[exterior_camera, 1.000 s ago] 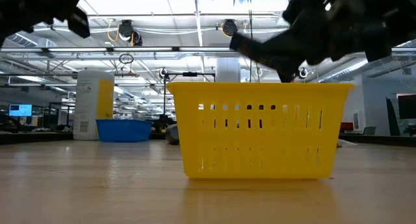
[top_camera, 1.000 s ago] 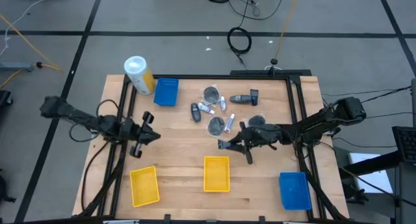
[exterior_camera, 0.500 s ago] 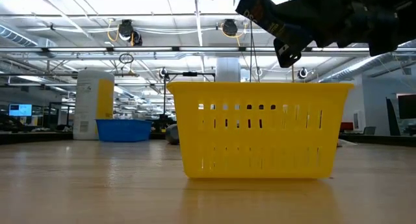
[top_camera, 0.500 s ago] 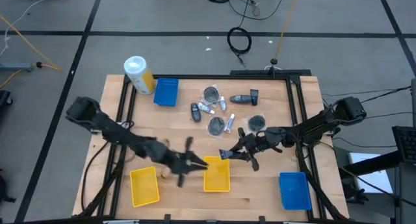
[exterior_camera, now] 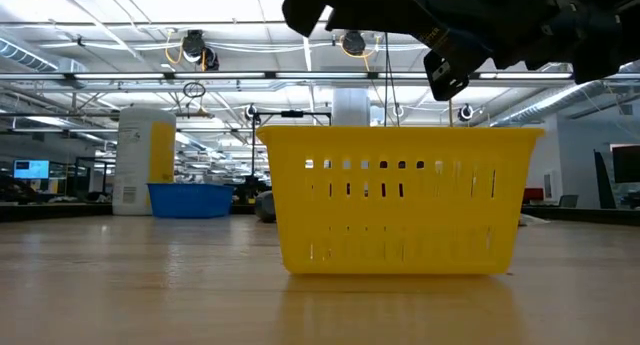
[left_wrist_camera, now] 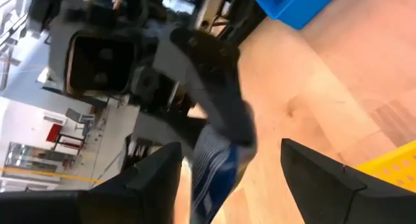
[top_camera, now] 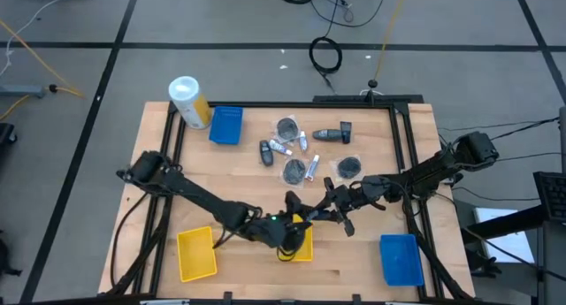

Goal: Pick & Place Travel size toiletries
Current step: Put the blue shave cream into the right yellow bin, then put the black hairbrush into the bottom blue bin

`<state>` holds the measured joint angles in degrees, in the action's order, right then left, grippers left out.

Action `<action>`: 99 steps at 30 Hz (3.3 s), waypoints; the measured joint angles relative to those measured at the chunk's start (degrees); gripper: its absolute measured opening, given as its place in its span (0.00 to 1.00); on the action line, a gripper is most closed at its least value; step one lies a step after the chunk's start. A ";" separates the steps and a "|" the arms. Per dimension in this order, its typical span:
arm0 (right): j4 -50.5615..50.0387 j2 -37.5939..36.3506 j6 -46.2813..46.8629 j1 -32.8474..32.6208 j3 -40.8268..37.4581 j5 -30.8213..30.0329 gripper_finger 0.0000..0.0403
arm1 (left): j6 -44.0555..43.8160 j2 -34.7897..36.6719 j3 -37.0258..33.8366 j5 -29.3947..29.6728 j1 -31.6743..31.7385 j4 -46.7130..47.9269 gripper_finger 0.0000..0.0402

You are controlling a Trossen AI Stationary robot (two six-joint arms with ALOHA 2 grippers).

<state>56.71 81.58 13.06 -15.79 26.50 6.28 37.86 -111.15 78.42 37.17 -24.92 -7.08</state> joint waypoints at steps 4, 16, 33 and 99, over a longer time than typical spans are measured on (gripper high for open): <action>0.15 -0.02 -0.05 -0.51 0.00 0.00 0.23 | 0.70 -0.29 0.45 -0.93 -0.40 0.04 0.59; -0.12 -0.02 -0.26 -0.44 -0.11 -0.02 0.23 | -3.08 -0.22 0.48 -2.83 1.12 -0.21 0.24; -4.74 -11.99 -2.94 -0.83 0.02 -0.25 0.65 | -8.38 0.88 0.72 -0.64 -3.03 7.90 0.08; -15.06 -17.04 2.05 -2.21 -6.21 -27.25 0.63 | -65.77 4.30 -8.60 9.23 14.80 21.49 0.52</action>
<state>41.65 64.54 15.12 -18.00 20.29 -20.97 -27.91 -106.84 69.82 46.40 -10.12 14.41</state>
